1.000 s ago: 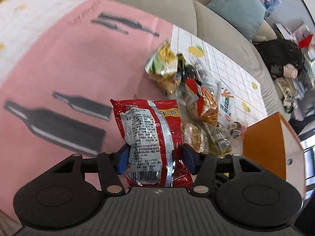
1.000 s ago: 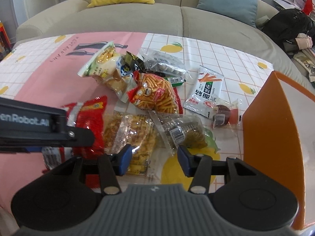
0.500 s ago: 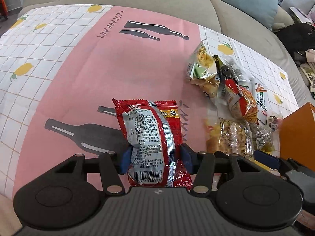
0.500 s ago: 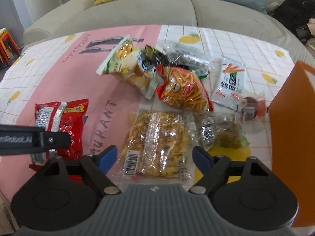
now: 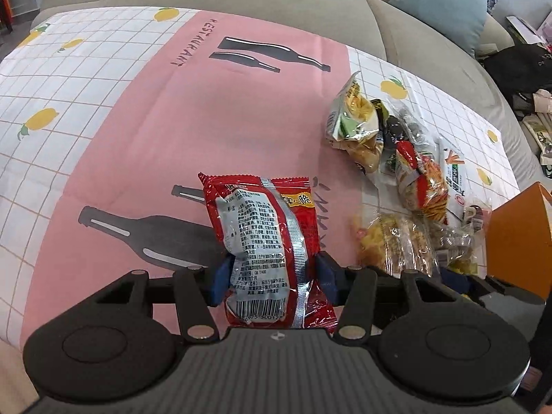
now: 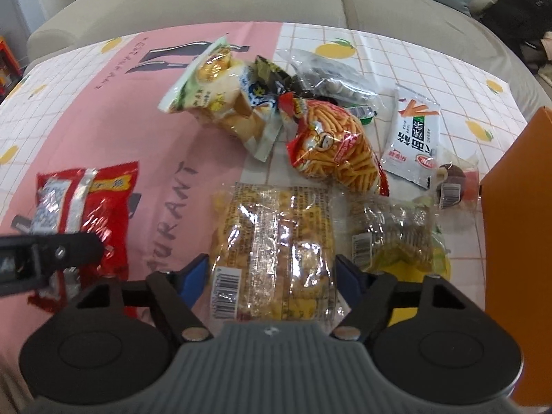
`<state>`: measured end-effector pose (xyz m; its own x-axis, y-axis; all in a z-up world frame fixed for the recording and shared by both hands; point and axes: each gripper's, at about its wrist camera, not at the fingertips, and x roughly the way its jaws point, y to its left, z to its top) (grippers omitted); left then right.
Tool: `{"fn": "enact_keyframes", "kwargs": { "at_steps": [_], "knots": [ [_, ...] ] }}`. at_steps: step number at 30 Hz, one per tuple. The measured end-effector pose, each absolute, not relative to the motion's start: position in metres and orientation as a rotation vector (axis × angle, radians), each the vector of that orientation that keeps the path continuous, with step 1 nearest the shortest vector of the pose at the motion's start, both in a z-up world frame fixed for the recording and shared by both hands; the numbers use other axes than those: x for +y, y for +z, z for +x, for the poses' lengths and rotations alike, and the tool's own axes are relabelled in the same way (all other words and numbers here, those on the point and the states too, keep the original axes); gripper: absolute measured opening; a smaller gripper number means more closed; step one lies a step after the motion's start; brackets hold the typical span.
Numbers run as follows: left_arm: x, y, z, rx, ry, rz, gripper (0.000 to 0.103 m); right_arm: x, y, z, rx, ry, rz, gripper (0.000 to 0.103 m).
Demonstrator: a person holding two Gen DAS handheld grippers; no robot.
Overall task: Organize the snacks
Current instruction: 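Carry both held packets over the orange box with both tools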
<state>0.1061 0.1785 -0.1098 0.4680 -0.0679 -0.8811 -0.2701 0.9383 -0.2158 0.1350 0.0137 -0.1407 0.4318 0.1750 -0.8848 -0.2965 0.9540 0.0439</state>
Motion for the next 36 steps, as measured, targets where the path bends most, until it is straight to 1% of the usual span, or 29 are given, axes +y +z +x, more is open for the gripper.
{"fn": "enact_keyframes", "kwargs": {
  "at_steps": [3,10,17,23,27,36],
  "knots": [
    [0.175,-0.106,0.103,1.078,0.121,-0.345,0.059,0.006,-0.133,0.127,1.108,0.32,-0.077,0.065],
    [0.165,-0.091,0.094,1.056,0.104,-0.331,0.058,-0.007,-0.106,0.098,1.1,0.387,-0.068,0.063],
    [0.154,-0.069,0.083,1.019,0.092,-0.324,0.057,-0.022,-0.071,0.073,1.013,0.425,-0.109,0.061],
    [0.141,-0.049,0.076,0.984,0.067,-0.312,0.057,-0.048,-0.051,0.066,0.977,0.411,-0.047,0.061],
    [0.13,-0.036,0.071,0.967,0.034,-0.31,0.057,-0.065,-0.035,0.057,0.919,0.377,-0.073,0.061],
    [0.072,0.0,0.076,0.932,-0.118,-0.249,0.056,-0.13,0.002,0.047,0.817,0.289,-0.037,0.06]
  ]
}}
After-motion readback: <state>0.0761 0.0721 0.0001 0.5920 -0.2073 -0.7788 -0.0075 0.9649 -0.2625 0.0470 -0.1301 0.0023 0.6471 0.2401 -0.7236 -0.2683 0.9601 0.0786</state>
